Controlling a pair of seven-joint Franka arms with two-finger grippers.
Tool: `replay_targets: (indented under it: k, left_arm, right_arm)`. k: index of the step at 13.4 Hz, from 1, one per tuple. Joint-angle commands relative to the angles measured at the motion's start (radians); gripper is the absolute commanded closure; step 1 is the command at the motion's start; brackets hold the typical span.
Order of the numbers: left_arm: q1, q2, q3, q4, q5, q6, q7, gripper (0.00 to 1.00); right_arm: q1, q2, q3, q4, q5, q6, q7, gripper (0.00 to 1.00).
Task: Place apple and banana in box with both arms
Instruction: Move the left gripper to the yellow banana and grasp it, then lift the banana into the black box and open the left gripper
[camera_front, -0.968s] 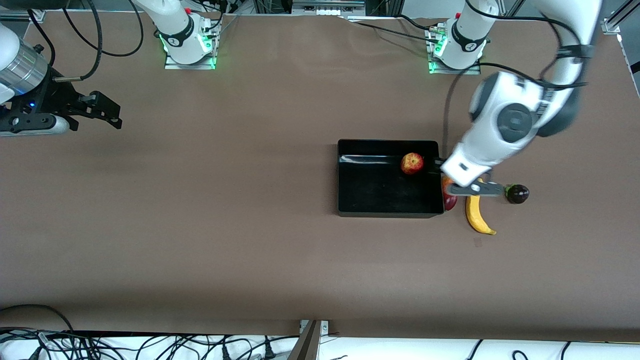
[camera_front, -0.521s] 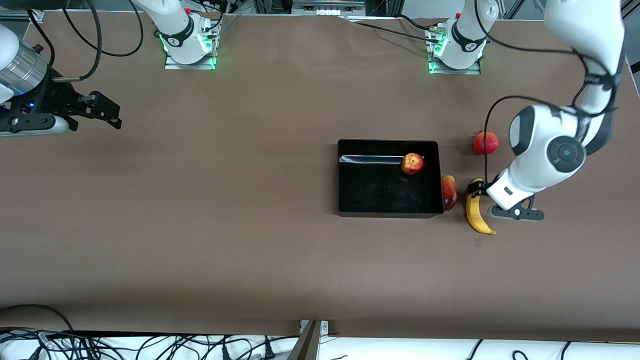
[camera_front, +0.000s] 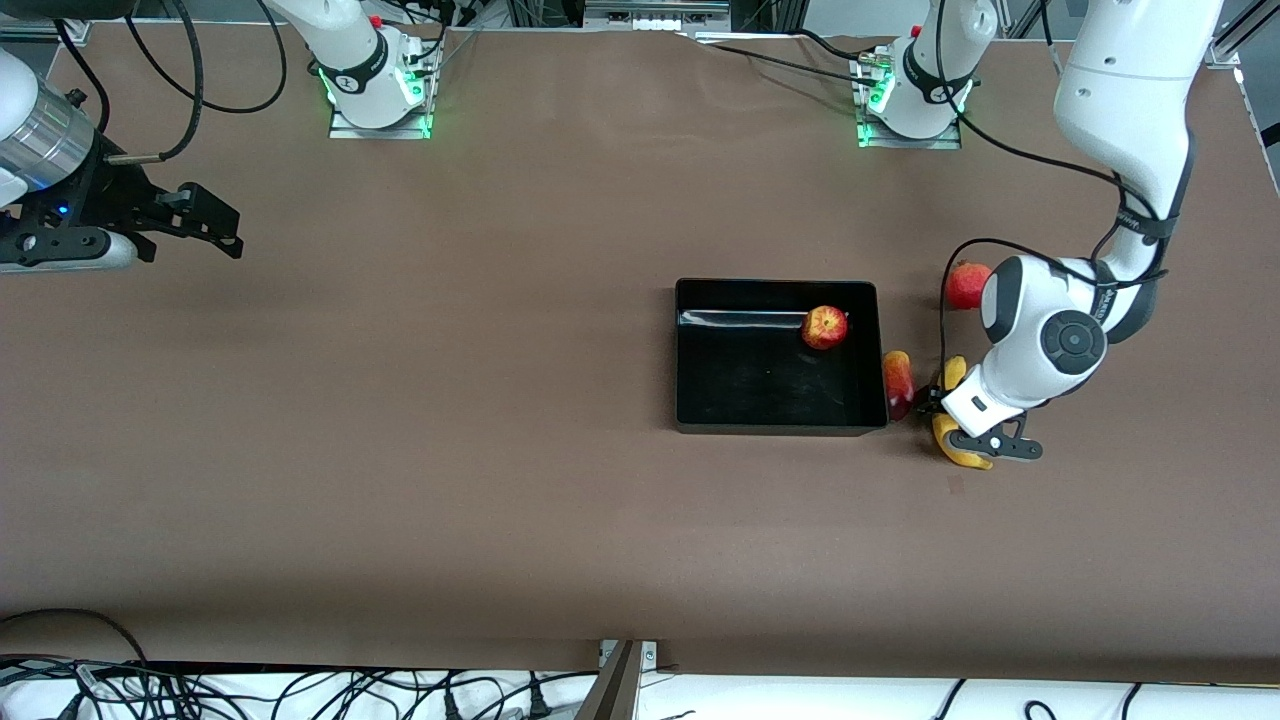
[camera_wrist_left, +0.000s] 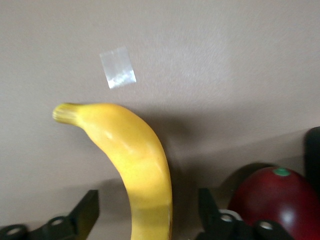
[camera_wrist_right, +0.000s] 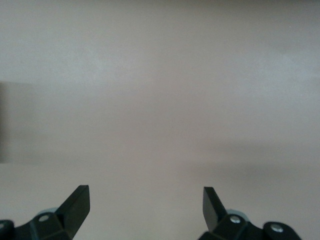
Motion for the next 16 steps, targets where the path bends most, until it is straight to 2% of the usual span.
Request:
replay_targets:
  k: [1,2,4,7,9,11,13,15,16]
  left_arm:
    - [0.006,-0.005,0.001,-0.017,-0.011,0.017,0.033,0.96]
    - [0.006,-0.005,0.001,-0.017,-0.011,0.017,0.033,1.0]
    - [0.008,-0.037,0.001,-0.012,-0.011,-0.02,0.041,1.0]
    - [-0.006,-0.143,-0.021,0.051,-0.009,-0.277,0.042,1.0]
    - [-0.014,-0.173,-0.079,0.165,-0.011,-0.47,0.027,1.0]
    - [-0.053,-0.173,-0.137,0.255,-0.011,-0.573,-0.078,1.0]
    - [-0.09,-0.162,-0.238,0.266,-0.008,-0.578,-0.286,1.0]
    - [-0.145,-0.119,-0.303,0.269,-0.003,-0.548,-0.514,1.0]
    - [-0.17,-0.098,-0.326,0.269,0.002,-0.492,-0.571,1.0]
  right_arm:
    - [-0.016,0.001,0.011,0.009,-0.003,0.0,-0.008,0.0]
    - [-0.016,0.001,0.011,0.009,-0.003,0.002,-0.008,0.0]
    - [-0.016,0.001,0.011,0.009,-0.003,0.0,-0.008,0.0]
    - [-0.016,0.001,0.011,0.009,-0.003,0.0,-0.008,0.0]
    - [-0.016,0.001,0.01,0.009,-0.003,0.0,-0.008,0.0]
    - [-0.016,0.001,0.01,0.009,-0.003,0.0,-0.008,0.0]
    - [-0.016,0.001,0.01,0.009,-0.003,0.0,-0.008,0.0]
    - [-0.016,0.001,0.01,0.009,-0.003,0.0,-0.008,0.0]
    - [-0.016,0.001,0.01,0.009,-0.001,0.0,-0.008,0.0]
